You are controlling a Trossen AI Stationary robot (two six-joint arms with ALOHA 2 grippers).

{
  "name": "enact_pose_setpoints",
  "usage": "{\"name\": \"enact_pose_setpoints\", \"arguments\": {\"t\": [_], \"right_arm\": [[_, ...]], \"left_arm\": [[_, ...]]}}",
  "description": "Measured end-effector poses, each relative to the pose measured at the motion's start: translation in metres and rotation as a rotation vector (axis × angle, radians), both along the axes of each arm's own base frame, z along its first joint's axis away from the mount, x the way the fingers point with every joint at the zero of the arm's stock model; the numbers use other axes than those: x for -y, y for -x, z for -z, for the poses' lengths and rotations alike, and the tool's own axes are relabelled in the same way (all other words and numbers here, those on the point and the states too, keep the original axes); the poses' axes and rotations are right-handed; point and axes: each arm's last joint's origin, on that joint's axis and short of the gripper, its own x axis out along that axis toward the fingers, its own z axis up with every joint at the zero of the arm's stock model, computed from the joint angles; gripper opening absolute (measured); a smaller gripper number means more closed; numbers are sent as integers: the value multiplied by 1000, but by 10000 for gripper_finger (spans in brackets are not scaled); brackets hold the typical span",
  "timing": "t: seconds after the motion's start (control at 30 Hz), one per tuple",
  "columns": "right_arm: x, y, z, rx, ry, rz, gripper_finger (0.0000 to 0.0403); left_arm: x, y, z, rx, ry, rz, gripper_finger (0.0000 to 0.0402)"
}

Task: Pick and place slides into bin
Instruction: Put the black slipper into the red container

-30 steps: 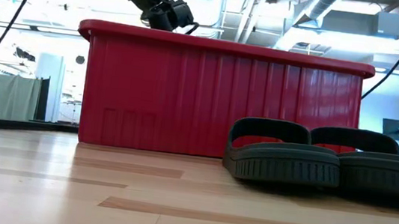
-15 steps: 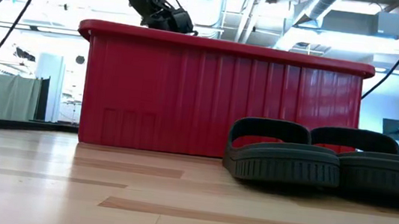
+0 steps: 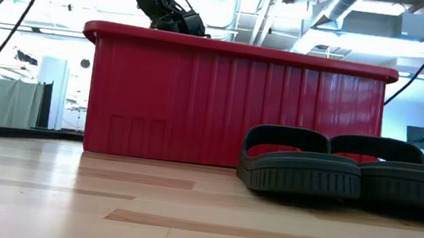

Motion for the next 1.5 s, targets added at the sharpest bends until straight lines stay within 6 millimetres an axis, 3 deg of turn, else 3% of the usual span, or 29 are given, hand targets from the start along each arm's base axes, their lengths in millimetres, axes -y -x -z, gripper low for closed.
{"name": "enact_pose_setpoints", "arguments": {"t": [0.4, 1.5], "right_arm": [[0, 0, 0, 0, 0, 0, 207], [0, 0, 0, 0, -1, 0, 207]], "left_arm": [[1, -1, 0, 7, 14, 19, 52], [8, 2, 5, 3, 131, 86, 55]]}}
